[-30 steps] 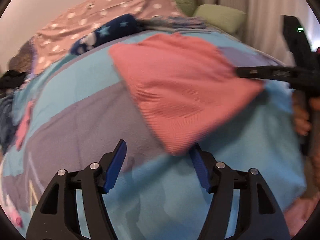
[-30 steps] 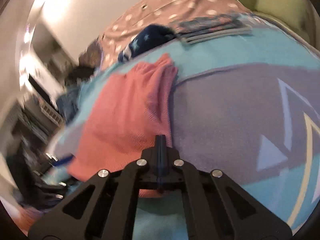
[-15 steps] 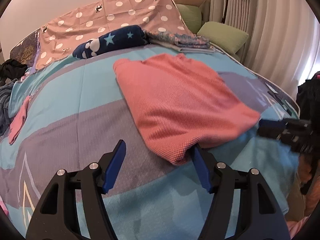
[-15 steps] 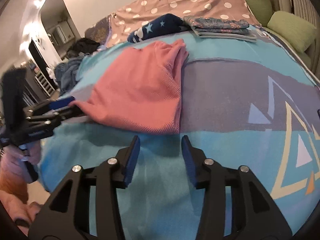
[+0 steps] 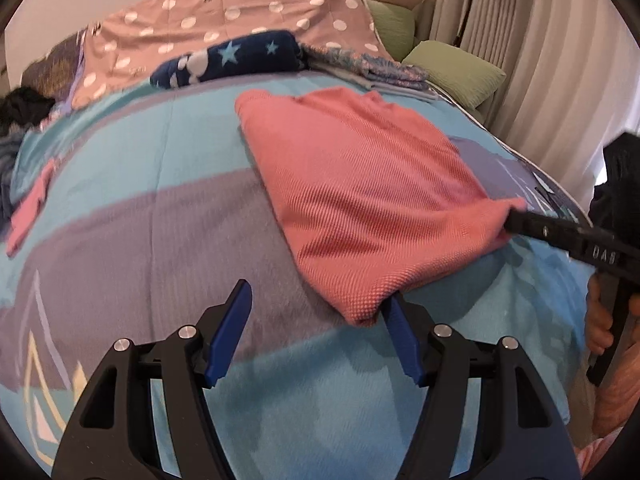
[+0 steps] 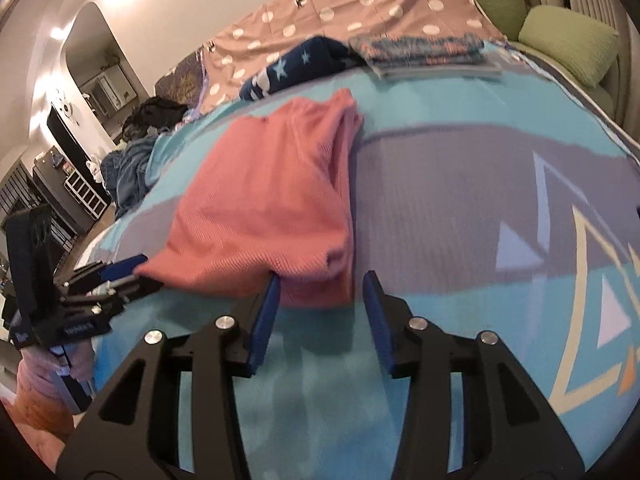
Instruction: Fold small clothes
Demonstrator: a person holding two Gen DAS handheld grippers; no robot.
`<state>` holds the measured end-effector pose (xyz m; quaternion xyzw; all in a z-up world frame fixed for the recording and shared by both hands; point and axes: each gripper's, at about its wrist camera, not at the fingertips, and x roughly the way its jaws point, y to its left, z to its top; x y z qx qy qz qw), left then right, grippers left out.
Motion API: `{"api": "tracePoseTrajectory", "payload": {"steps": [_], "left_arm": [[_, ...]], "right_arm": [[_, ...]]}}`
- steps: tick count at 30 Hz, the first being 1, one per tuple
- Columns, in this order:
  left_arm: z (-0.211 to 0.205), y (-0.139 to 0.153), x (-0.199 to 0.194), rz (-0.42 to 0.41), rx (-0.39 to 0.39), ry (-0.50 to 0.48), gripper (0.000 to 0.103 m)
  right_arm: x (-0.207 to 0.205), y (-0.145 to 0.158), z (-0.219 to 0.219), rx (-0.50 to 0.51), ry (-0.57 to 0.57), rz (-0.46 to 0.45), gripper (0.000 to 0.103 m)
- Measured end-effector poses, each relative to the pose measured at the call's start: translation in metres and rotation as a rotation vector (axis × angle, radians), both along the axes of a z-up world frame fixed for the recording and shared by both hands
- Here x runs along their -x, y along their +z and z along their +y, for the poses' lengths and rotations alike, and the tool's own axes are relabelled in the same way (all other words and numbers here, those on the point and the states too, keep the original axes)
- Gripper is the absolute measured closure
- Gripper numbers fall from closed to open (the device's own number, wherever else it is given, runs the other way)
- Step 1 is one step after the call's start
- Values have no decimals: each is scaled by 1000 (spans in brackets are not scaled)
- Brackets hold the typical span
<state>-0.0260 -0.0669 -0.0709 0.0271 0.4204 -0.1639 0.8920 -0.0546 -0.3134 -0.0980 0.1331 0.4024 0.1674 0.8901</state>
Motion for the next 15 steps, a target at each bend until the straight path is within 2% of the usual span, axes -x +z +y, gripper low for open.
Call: {"api": "tracePoseTrajectory", "payload": {"steps": [3, 5, 6, 7, 9, 12, 15], "left_arm": [[3, -1, 3, 13, 37, -13, 37], [2, -1, 1, 6, 26, -11, 37], [1, -1, -1, 4, 20, -4, 37], [1, -1, -3, 4, 21, 3, 37], [3, 3, -5, 4, 48, 21, 37], [6, 10, -8, -18, 71, 40, 37], [3, 8, -9, -14, 57, 36, 36]], "right_arm": [[-2, -6, 1, -7, 3, 17, 56], [-6, -6, 5, -9, 7, 14, 55], [-10, -4, 9, -8, 12, 10, 58], [-12, -4, 10, -11, 11, 6, 73], [-14, -1, 9, -16, -14, -5, 94], [-14, 0, -2, -78, -46, 1, 95], [-11, -1, -9, -82, -67, 7, 98]]}}
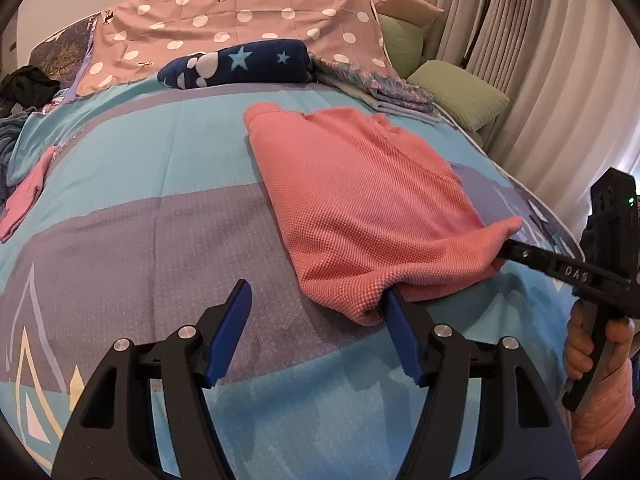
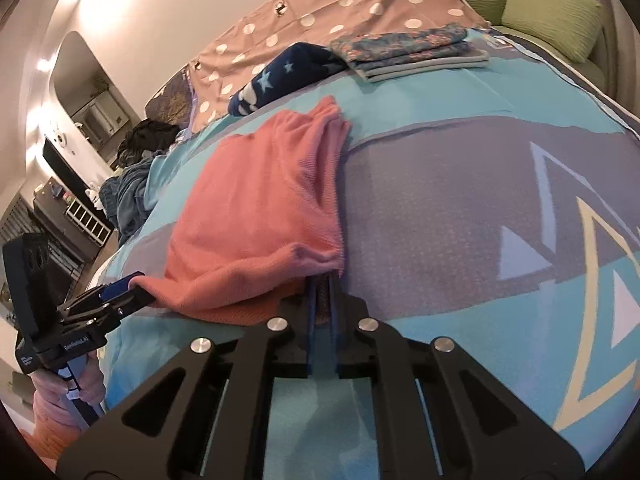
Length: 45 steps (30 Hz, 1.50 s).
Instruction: Fold small clothes
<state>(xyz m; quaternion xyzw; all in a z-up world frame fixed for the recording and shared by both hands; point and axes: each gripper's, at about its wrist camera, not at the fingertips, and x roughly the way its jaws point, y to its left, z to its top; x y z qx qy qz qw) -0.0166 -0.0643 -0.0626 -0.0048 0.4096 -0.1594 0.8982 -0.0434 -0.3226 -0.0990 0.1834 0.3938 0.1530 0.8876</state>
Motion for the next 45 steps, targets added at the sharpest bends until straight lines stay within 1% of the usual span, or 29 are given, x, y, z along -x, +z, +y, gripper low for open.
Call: {"api": "tracePoseTrajectory", "payload": {"steps": [2, 4, 6, 7, 9, 12, 13, 15, 17, 19, 22, 24, 25, 28, 32, 33, 35, 37, 39, 40, 41, 45], "left_arm": [[-2, -2, 0, 6, 1, 5, 36], [-2, -2, 0, 11, 10, 8, 36], [-3, -2, 2, 11, 3, 6, 36], [-2, -1, 2, 11, -2, 4, 36], [-1, 0, 2, 12, -6, 2, 36], [0, 3, 1, 18, -5, 5, 36], [-1, 4, 0, 16, -9, 5, 36], [-3, 8, 1, 6, -26, -2, 36], [-2, 10, 4, 0, -38, -5, 36], [1, 14, 8, -7, -35, -9, 36], [6, 14, 11, -14, -42, 0, 36], [11, 12, 10, -8, -40, 11, 36], [14, 10, 10, -3, -29, 14, 36], [17, 9, 11, 6, -7, 7, 36], [18, 11, 14, -4, -17, -8, 36], [20, 12, 15, -7, -12, -6, 36], [26, 14, 18, -21, -5, 14, 36], [35, 12, 18, -8, 21, 23, 36], [42, 9, 18, 6, 31, 47, 36], [47, 7, 18, 14, 45, 54, 36], [51, 5, 18, 23, 54, 60, 36], [58, 0, 17, 41, 57, 73, 36]], "right_arm": [[1, -1, -4, -2, -7, 15, 100], [4, -3, -5, 24, -26, 34, 100], [11, 1, -2, 65, -23, 22, 96], [15, 3, 0, 74, -4, 8, 96], [25, 9, 8, 75, 80, -23, 96], [40, 23, 36, 91, 262, -92, 96], [43, 27, 51, 109, 330, -125, 89], [42, 29, 77, 157, 410, -182, 79], [35, 27, 94, 180, 465, -209, 78], [20, 23, 110, 167, 519, -202, 77], [1, 13, 123, 137, 540, -150, 77], [1, 12, 127, 134, 552, -142, 75], [4, 13, 128, 139, 560, -148, 71], [13, 14, 132, 170, 591, -167, 65], [2, 17, 144, 211, 595, -206, 58], [-2, 16, 148, 207, 608, -202, 55], [-13, 5, 159, 175, 661, -145, 54], [-11, -5, 166, 160, 696, -99, 54], [-3, -6, 169, 154, 713, -106, 56], [-1, -4, 168, 112, 729, -91, 58], [-1, -4, 166, 74, 731, -76, 58], [-5, -9, 157, -18, 726, -23, 62]]}}
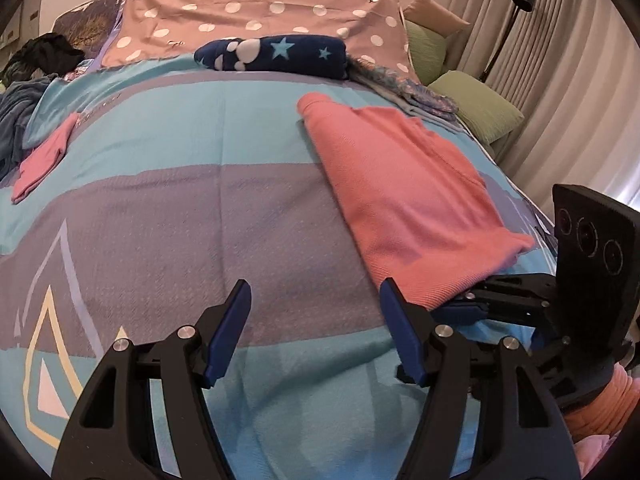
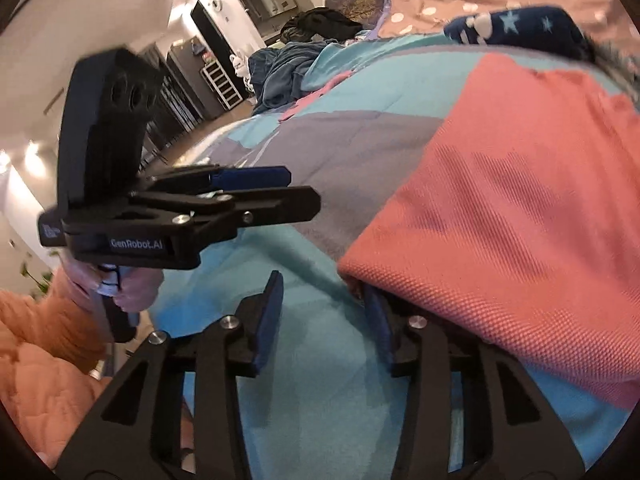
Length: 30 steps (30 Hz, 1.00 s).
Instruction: Fold small clothes
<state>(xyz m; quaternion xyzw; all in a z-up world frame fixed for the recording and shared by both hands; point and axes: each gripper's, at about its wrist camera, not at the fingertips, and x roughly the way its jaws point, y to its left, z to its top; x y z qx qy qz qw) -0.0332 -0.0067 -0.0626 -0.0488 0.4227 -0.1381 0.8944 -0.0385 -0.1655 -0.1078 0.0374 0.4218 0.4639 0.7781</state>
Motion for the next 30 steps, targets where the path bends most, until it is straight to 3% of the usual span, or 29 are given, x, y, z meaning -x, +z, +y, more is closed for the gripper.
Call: {"api": "tracePoseTrajectory", "payload": {"steps": [3, 4, 7, 10, 12, 16, 17, 19, 20, 24, 27, 30], "left_arm": [[0, -2, 0, 11, 7, -13, 36], [0, -3, 1, 12, 8, -20, 36], [-10, -4, 5, 11, 9, -91, 36], [-27, -6, 11, -1, -8, -187, 36], [-40, -11, 10, 6, -36, -220, 36], [-57, -21, -3, 22, -62, -202, 36], [-60, -21, -6, 18, -62, -186, 36], [-62, -21, -9, 10, -79, -171, 36], [-64, -23, -10, 7, -109, -164, 36], [-62, -24, -3, -9, -161, -169, 35], [-55, -21, -2, 20, -130, -173, 36], [-50, -7, 2, 41, -28, -224, 37]], "right_arm": [[4, 3, -5, -37, 45, 66, 75], [9, 6, -11, -29, 38, 54, 75], [26, 27, -40, -2, -66, -67, 75], [31, 45, -89, -57, -218, -97, 75], [31, 51, -118, -37, -344, -130, 75], [15, 44, -141, -55, -454, -89, 75], [11, 37, -139, -17, -472, -87, 76], [-4, 10, -130, 208, -566, -71, 78], [-6, 1, -132, 234, -589, -62, 78], [2, 21, -146, 142, -601, -77, 78], [1, 41, -151, 114, -586, -138, 77], [-15, 61, -146, 142, -587, -195, 73]]}}
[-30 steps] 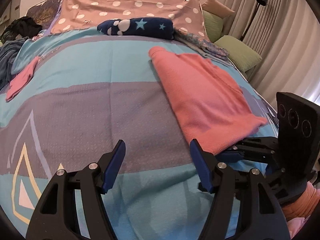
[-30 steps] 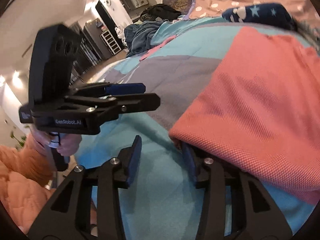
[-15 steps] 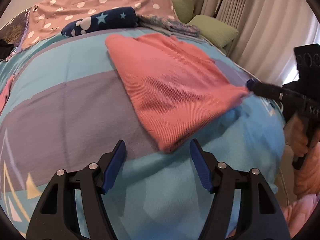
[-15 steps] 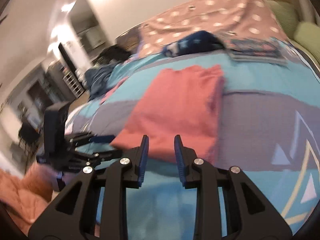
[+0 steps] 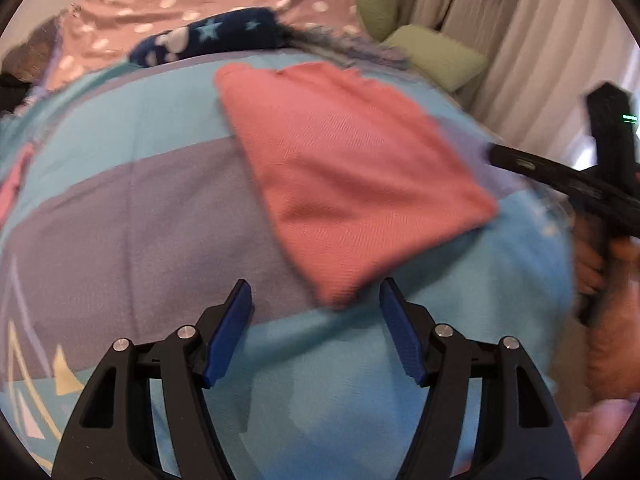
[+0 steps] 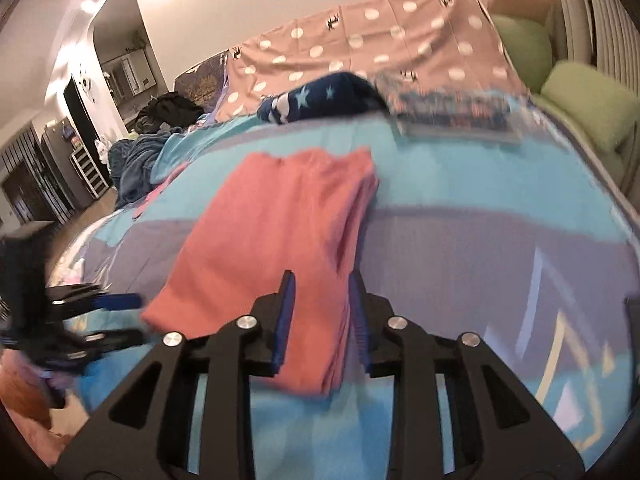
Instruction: Fold small clothes
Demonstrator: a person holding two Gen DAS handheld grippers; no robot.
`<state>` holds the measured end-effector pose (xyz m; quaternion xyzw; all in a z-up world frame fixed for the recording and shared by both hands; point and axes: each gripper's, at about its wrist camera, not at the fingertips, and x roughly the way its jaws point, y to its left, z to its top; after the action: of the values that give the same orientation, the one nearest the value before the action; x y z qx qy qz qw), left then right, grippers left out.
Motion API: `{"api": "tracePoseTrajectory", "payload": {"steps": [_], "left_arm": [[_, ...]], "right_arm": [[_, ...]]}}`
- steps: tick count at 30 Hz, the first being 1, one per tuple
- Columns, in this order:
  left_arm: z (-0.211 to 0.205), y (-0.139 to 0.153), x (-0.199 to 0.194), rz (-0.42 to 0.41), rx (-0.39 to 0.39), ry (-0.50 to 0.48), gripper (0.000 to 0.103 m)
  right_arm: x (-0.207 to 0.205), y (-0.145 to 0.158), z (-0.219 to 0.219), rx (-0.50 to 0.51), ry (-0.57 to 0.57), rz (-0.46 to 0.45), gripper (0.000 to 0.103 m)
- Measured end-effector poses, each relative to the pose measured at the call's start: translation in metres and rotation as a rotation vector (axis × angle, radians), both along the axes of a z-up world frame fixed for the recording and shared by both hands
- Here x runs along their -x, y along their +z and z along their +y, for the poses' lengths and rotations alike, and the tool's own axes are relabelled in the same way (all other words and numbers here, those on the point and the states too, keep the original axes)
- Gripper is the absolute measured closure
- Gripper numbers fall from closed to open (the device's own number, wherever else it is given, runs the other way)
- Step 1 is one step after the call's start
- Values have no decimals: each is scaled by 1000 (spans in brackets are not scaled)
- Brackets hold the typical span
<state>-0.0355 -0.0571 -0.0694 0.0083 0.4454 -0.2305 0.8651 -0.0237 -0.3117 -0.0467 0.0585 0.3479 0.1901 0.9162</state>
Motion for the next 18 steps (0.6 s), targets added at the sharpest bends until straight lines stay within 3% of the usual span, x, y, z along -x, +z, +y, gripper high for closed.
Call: {"api": "tracePoseTrajectory", "payload": {"steps": [4, 7, 11, 16, 17, 18], "left_arm": [[18, 50, 7, -121, 109, -26, 37], [22, 61, -9, -182, 70, 24, 37], [14, 38, -53, -112, 51, 73, 37], [-2, 12, -94, -96, -53, 118, 37], [-2, 10, -98, -89, -43, 122, 37], [-1, 9, -106, -79, -27, 126, 37]], "right_arm": [[-49, 5, 7, 5, 1, 33, 72], [-83, -5, 8, -6, -27, 73, 70], [-125, -24, 0, -65, -93, 155, 61], [-158, -29, 8, -73, -58, 176, 52], [-165, -30, 12, -48, -51, 178, 52], [-171, -32, 15, -33, -49, 181, 66]]}}
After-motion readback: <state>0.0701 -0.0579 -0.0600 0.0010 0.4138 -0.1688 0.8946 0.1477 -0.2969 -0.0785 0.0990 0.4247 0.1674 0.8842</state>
